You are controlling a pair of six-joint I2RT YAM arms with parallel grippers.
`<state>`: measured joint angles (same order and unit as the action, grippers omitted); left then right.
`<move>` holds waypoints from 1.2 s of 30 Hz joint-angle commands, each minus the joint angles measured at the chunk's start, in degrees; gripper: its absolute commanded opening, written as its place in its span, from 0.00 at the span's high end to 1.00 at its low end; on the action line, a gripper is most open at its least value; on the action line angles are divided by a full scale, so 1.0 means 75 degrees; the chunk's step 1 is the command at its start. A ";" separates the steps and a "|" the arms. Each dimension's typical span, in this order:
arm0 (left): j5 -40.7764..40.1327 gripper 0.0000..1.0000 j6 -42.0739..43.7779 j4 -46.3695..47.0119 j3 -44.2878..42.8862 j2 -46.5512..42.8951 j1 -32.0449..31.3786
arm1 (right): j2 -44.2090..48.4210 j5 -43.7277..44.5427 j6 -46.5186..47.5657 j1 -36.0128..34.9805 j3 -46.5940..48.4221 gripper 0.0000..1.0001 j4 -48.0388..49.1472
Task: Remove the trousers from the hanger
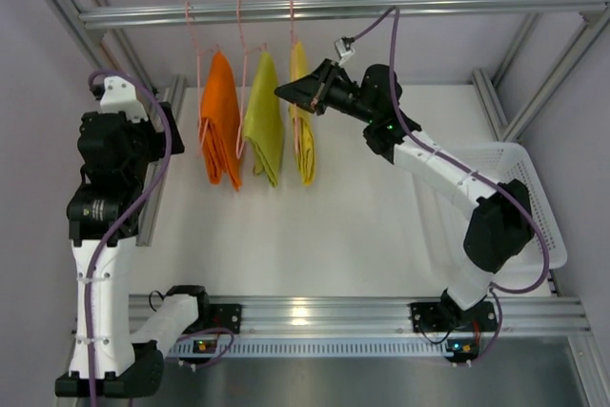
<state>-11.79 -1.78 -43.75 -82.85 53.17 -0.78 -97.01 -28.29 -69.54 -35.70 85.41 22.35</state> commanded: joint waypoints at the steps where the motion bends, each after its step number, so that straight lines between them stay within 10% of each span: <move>1: 0.0364 0.01 -0.0313 0.0594 -0.0250 0.0118 0.0045 | 0.1052 -0.0375 0.0962 0.0131 0.1104 1.00 0.1309; 9: 0.1523 0.01 -0.0641 0.1215 -0.0297 -0.0011 0.0045 | 0.1848 -0.0399 0.1642 0.0190 0.0638 1.00 0.0805; 17: 0.6184 0.01 -0.1963 0.3108 -0.0883 0.0141 0.0045 | 0.3570 -0.0482 0.1971 0.0319 -0.0991 1.00 0.0080; 22: 0.8238 0.05 -0.4725 0.5491 -0.0555 0.0937 0.0033 | 0.4764 -0.0178 0.2076 0.0319 -0.2269 1.00 -0.0330; 36: 0.7326 0.11 -0.4306 0.5655 -0.1341 0.3749 -0.3799 | 0.5751 0.0116 0.3213 0.0319 -0.2856 1.00 -0.1409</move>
<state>42.85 -31.05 -8.84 -90.85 80.86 -27.31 -58.52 -27.49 -52.88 -33.93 62.46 0.49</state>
